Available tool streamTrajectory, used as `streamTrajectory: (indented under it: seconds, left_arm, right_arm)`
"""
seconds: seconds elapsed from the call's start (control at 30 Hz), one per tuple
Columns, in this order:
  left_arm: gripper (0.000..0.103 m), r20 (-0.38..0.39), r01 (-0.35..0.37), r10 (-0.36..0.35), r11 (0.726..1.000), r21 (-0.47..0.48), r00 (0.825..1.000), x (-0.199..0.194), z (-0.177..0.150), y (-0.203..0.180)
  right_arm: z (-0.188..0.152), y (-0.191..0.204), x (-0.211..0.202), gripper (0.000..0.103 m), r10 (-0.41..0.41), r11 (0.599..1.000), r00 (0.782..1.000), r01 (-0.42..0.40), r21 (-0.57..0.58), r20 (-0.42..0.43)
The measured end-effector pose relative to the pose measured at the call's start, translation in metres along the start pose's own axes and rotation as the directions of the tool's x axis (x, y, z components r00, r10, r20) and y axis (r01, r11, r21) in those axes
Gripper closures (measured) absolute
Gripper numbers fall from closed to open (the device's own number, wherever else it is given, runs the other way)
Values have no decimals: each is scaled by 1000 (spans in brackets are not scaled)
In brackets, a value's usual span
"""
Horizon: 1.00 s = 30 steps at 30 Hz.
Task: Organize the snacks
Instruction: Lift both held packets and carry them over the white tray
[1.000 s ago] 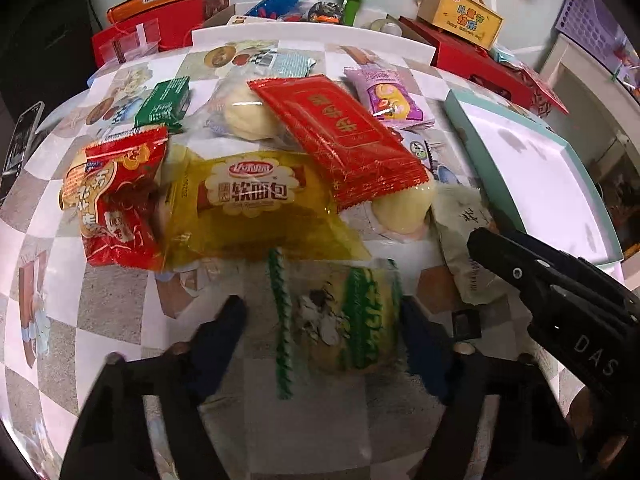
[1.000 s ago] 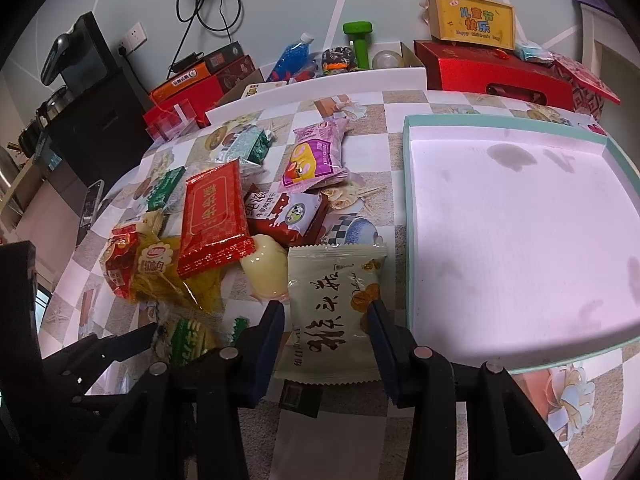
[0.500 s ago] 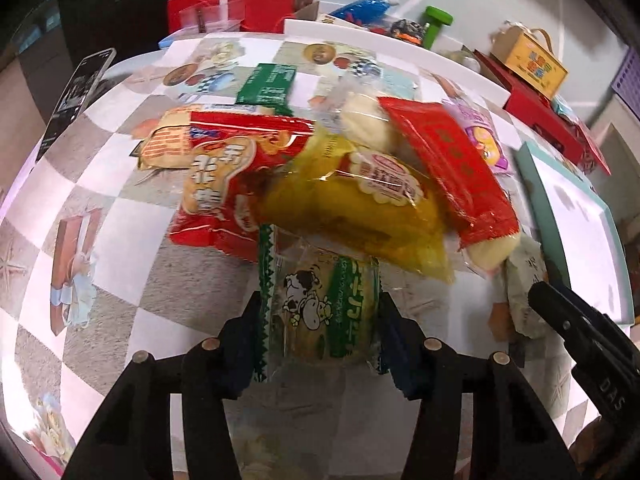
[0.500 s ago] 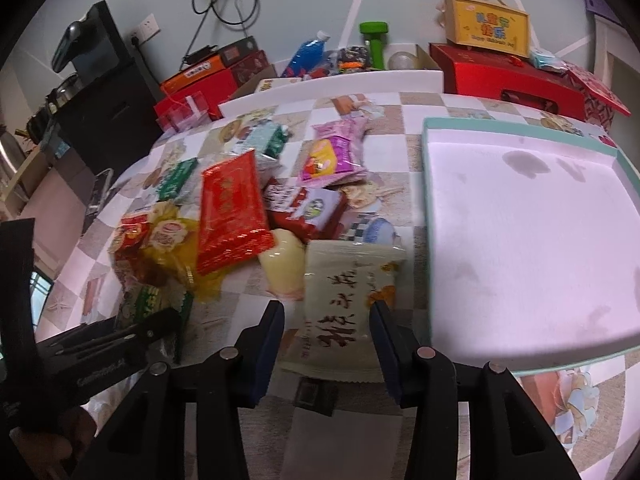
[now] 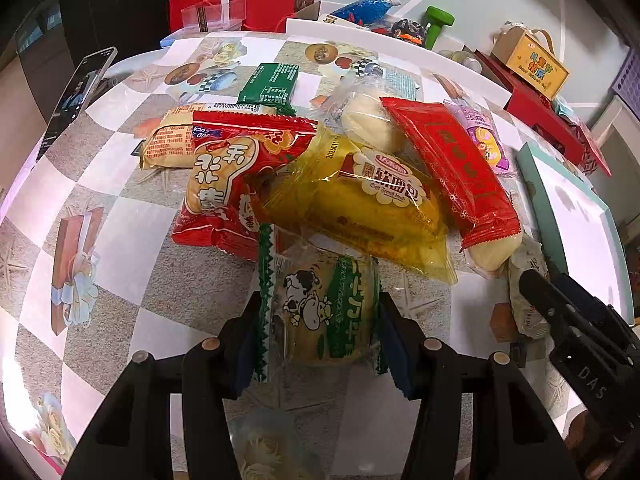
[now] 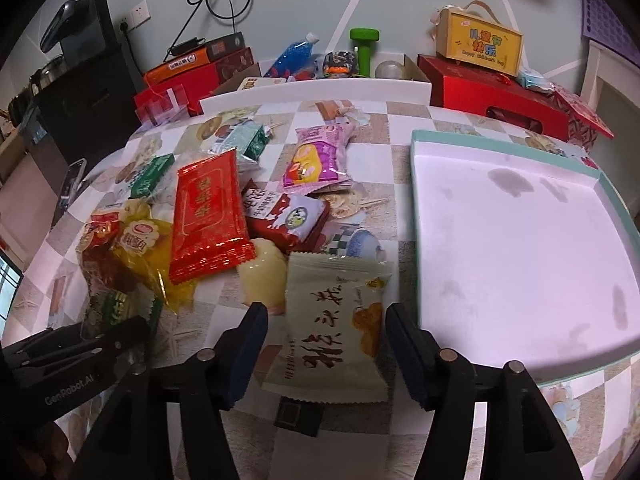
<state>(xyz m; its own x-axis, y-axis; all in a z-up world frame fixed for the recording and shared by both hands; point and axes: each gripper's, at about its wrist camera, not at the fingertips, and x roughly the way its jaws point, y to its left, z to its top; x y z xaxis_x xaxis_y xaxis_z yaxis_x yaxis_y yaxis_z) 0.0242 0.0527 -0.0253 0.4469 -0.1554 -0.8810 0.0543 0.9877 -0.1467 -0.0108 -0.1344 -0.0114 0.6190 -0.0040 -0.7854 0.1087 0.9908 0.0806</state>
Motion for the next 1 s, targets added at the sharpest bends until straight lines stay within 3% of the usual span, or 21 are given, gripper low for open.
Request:
streamTrajectory:
  seconds: [0.17,0.3,0.47,0.57,0.73,1.0]
  left_arm:
    - [47,-2,7,-7,1000,-2,1000,-1,0,1]
    - [47,-3,13,-13,1000,-10,1000,-1,0,2]
    - [47,-3,11,-11,1000,-8,1000,-2,0,2]
    - [47,-3,11,-11,1000,-9,1000,-2,0,1]
    - [50,-2,13,-13,1000,-14,1000,-3,0,3]
    - [51,2,45,-44,999,-30,999,-6,0,6]
  right_arm:
    - [-3,12,4,33,-20,999,1000,19,-48,-13]
    - [-3,8,5,33,-18,1000,1000,18,-23,-15]
    - [-5,9,12,36,-54,998,998,53,-34,-38]
    - [-5,3,12,47,-54,999,998,54,-5,-41]
    - [-5,-1,10,48,-39,999,998,40,21,-49]
    - [1,-8,-13,48,-13,998,999,11,68,34]
